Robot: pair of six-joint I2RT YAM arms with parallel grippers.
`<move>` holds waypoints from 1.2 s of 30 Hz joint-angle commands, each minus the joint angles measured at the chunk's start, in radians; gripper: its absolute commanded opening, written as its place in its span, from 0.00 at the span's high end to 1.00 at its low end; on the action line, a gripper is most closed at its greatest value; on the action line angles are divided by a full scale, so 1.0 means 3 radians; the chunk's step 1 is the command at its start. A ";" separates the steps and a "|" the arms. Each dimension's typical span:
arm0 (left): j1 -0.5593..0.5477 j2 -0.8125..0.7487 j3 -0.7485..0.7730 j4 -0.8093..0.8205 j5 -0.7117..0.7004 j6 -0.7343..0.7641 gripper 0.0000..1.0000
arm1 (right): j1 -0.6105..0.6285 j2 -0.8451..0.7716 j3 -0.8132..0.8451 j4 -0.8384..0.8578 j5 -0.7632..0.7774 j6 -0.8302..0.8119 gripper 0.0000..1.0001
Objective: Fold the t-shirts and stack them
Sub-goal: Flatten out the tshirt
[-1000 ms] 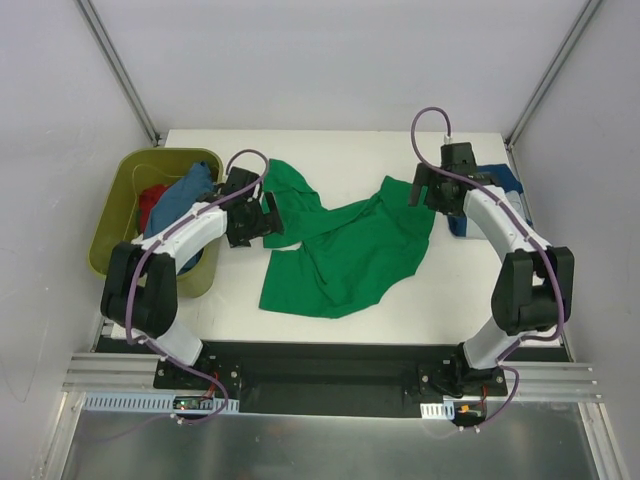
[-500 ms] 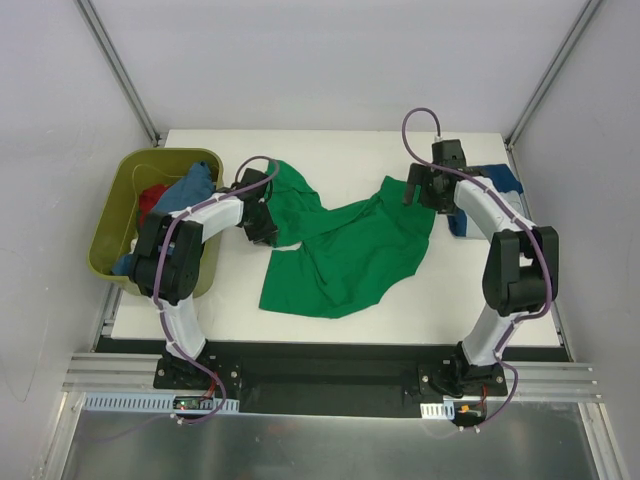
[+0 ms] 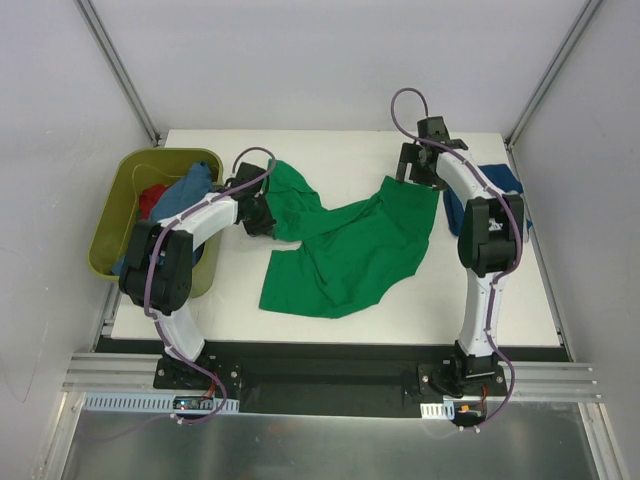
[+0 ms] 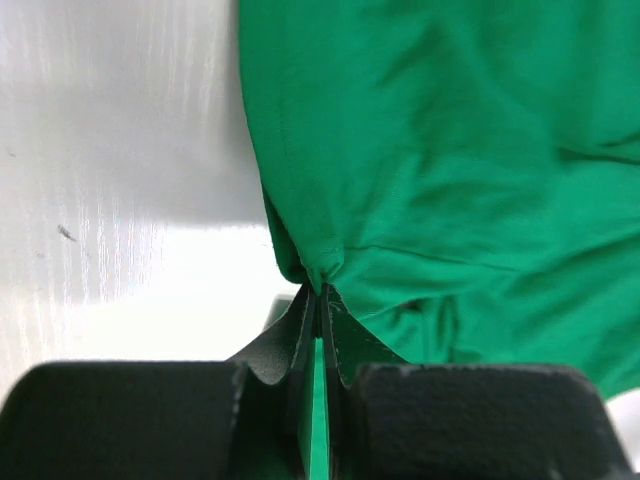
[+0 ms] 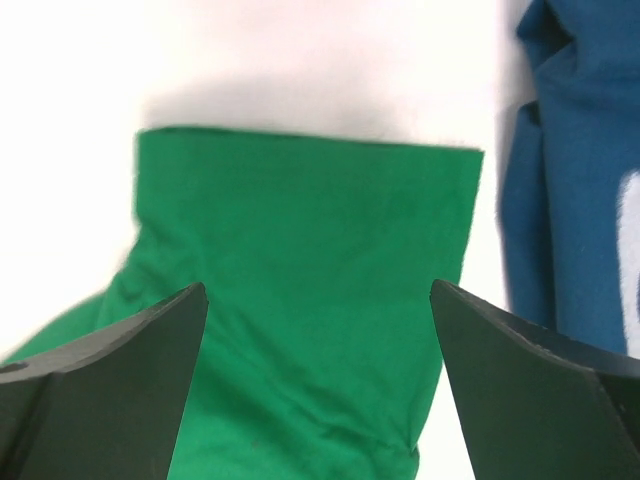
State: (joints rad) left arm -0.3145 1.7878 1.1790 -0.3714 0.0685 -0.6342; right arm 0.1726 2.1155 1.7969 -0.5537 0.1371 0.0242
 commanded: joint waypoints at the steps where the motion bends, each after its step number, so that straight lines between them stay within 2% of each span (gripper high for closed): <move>1: -0.0025 -0.0426 -0.0033 0.0108 -0.0039 0.0120 1.00 | 0.0038 0.0331 0.0462 -0.0450 0.0488 -0.0009 0.02; 8: -0.0071 -0.0718 -0.0105 0.0133 -0.0049 0.0161 1.00 | 0.0105 0.0644 0.0576 -0.0772 0.0515 0.0098 0.01; 13: -0.0097 -0.0851 -0.0131 0.0133 -0.0049 0.0176 1.00 | 0.0166 0.0685 0.0484 -0.0767 0.0376 0.0098 0.15; 16: -0.0097 -0.0927 -0.0151 0.0133 -0.0054 0.0186 1.00 | 0.0207 0.0670 0.0448 -0.0737 0.0341 0.0088 0.35; 17: -0.0097 -0.0948 -0.0151 0.0133 -0.0054 0.0186 1.00 | 0.0217 0.0659 0.0438 -0.0716 0.0351 0.0073 0.50; 19: -0.0097 -0.1014 -0.0156 0.0133 -0.0044 0.0196 1.00 | 0.0243 0.0583 0.0377 -0.0660 0.0381 0.0057 0.65; 20: -0.0097 -0.1045 -0.0156 0.0133 -0.0039 0.0202 1.00 | 0.0263 0.0542 0.0346 -0.0589 0.0397 0.0047 0.77; 22: -0.0102 -0.1132 -0.0151 0.0133 -0.0019 0.0217 1.00 | 0.0294 0.0394 0.0244 -0.0502 0.0438 -0.0004 0.86; 23: -0.0102 -0.1163 -0.0151 0.0133 -0.0008 0.0227 1.00 | 0.0309 0.0262 0.0203 -0.0385 0.0448 -0.0029 0.95; 24: -0.0102 -0.1239 -0.0146 0.0133 -0.0003 0.0232 1.00 | 0.0329 0.0195 0.0157 -0.0338 0.0473 -0.0050 0.99; 31: -0.0112 -0.1740 -0.0100 0.0133 0.0053 0.0283 1.00 | 0.0422 -0.0674 -0.0303 0.0305 0.0570 -0.0270 0.99; 36: -0.0123 -0.2307 -0.0013 0.0133 0.0134 0.0329 1.00 | 0.0483 -0.1579 -0.0722 0.0613 0.0586 -0.0372 0.99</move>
State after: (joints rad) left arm -0.3416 1.2419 1.1355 -0.3424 0.0761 -0.5682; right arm 0.3038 1.8885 1.6371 -0.5095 0.2817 -0.0433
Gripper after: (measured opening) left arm 0.008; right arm 0.015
